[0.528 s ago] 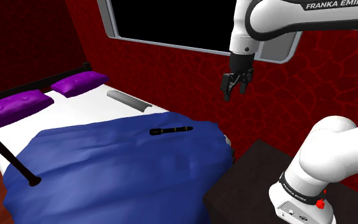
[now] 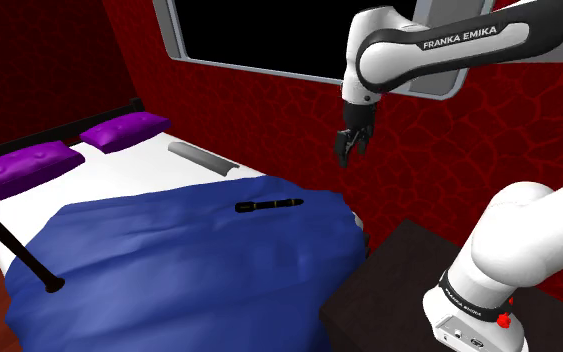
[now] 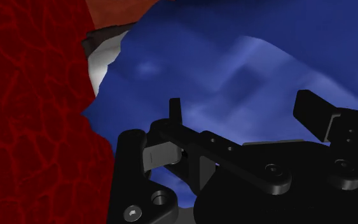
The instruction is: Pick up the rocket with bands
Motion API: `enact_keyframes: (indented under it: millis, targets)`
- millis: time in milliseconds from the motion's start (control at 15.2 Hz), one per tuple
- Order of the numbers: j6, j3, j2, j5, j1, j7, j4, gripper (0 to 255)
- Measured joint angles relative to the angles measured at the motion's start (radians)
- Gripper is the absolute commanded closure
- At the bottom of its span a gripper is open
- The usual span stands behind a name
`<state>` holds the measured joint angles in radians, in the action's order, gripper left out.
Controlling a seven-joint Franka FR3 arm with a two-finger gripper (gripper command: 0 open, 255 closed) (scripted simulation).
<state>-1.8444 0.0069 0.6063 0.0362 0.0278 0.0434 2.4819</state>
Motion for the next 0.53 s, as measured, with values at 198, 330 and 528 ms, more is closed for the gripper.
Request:
enact_keyframes:
  millis: [198,330,528]
  targets:
    - [-0.100,-0.023,-0.103,-0.022,0.007,0.084,-0.007,0]
    - [-0.168,-0.038,-0.171,-0.034,0.011,0.142,-0.010,0]
    - [-0.256,-0.051,-0.273,-0.045,0.021,0.216,-0.030,0]
